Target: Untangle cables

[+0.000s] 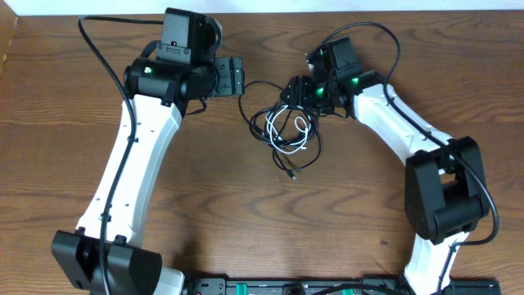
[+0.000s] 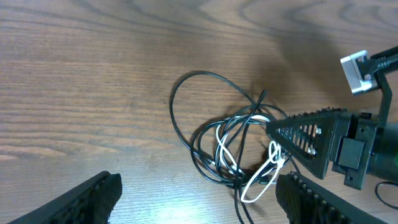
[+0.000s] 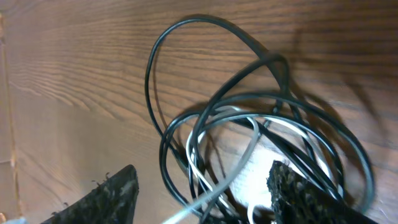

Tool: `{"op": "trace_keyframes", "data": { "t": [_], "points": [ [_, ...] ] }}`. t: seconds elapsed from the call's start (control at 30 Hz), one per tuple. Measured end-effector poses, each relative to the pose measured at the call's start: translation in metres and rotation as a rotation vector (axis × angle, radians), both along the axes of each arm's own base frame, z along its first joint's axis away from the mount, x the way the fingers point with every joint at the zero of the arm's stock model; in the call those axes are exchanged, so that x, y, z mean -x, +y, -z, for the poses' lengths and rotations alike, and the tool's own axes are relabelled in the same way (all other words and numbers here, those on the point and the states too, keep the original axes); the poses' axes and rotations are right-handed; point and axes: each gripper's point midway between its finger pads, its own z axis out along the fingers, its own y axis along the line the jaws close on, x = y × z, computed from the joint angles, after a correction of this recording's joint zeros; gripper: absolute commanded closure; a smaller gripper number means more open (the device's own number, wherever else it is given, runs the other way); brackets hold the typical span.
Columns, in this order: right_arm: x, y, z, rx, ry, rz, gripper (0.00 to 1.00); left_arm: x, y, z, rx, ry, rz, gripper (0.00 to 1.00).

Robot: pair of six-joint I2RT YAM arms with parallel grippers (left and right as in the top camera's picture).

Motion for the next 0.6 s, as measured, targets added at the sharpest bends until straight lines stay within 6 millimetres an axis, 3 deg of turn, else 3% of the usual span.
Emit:
{"op": "trace_keyframes", "data": {
  "t": [0.13,0.33,0.5,0.6],
  "points": [
    [-0.002,0.006,0.007,-0.028,0.017,0.000,0.47,-0.002,0.000,0.007,-0.004,0.019,0.000,0.15],
    [0.003,0.012,0.018,-0.032,0.050,-0.011,0.77,-0.002,-0.001,0.009,-0.002,0.025,0.002,0.15],
    [0.006,0.008,0.020,-0.027,0.065,-0.018,0.97,-0.002,-0.006,0.017,0.016,0.053,0.014,0.15],
    [0.008,-0.003,0.024,-0.012,0.090,-0.010,0.99,-0.002,-0.011,0.028,0.033,0.087,0.030,0.16]
  ]
}}
